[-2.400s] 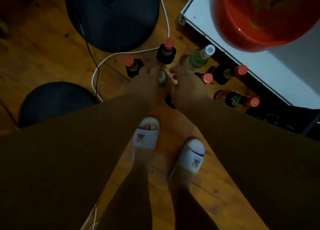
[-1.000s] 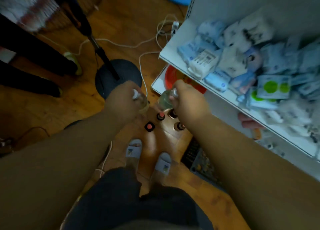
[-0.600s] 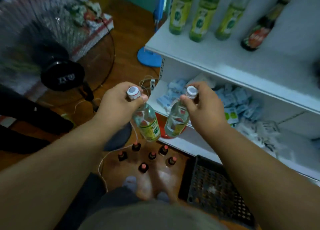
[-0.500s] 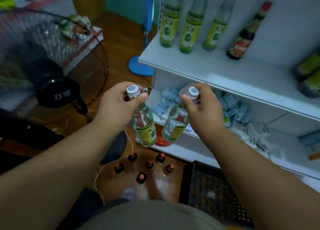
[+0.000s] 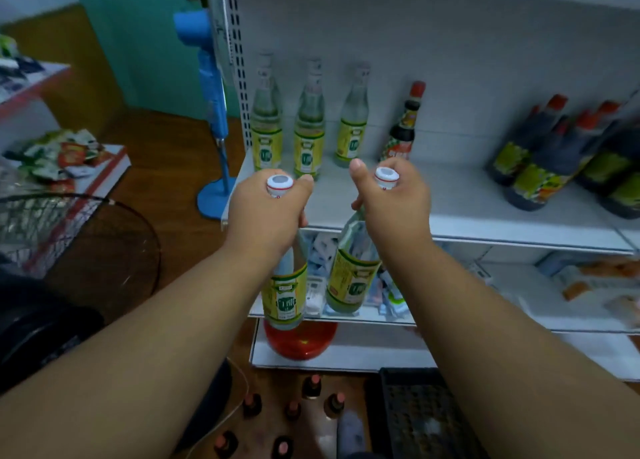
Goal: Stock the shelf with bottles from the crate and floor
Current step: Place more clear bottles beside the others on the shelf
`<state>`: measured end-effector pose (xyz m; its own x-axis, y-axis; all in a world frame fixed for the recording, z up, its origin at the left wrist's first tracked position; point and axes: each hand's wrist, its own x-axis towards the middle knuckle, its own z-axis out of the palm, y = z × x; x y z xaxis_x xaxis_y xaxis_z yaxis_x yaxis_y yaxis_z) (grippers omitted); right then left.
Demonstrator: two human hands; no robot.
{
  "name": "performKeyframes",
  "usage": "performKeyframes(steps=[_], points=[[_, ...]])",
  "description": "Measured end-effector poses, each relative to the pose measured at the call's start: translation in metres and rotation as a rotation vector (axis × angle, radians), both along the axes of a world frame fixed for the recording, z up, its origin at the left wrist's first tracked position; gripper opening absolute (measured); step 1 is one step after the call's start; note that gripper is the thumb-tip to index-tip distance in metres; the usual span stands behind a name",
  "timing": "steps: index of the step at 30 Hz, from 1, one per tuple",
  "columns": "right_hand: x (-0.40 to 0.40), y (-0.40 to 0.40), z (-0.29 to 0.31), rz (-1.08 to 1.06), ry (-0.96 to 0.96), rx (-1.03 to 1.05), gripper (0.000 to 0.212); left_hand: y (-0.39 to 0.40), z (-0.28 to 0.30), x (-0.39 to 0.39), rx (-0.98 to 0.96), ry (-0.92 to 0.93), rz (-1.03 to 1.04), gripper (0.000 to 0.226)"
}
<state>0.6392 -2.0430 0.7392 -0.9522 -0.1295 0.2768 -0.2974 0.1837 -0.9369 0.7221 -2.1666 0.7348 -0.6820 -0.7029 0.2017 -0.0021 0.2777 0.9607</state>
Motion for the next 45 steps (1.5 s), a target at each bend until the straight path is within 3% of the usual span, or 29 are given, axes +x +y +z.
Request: performKeyframes(steps=[6,16,27,35,37,41,45], points=[[-0.055,-0.003,0.01,0.026,-0.034,0.025,0.033,-0.007,0.01,-0.052,-0.036,0.033,0.022,0.037],[-0.134,-0.028,0.036,-0.004,0.112,0.03,0.036,-0.026,0.032,-0.118,-0.103,0.096,0.098,0.03],[-0.174,-0.051,0.002,0.03,0.182,0.144,0.036,-0.027,0.027,-0.158,-0.167,0.009,0.088,0.034],[-0.181,-0.043,0.002,0.281,0.134,0.249,0.026,-0.033,0.018,-0.174,-0.161,0.039,0.053,0.037],[-0.18,-0.033,-0.022,0.327,0.07,0.296,0.039,-0.036,0.015,-0.177,-0.193,0.024,0.052,0.034],[-0.168,-0.02,-0.069,0.257,0.118,0.362,0.082,-0.041,0.003,-0.185,-0.251,0.014,0.171,0.027],[-0.182,-0.032,-0.064,0.278,0.062,0.372,0.081,-0.033,-0.001,-0.187,-0.313,0.003,0.205,0.021]])
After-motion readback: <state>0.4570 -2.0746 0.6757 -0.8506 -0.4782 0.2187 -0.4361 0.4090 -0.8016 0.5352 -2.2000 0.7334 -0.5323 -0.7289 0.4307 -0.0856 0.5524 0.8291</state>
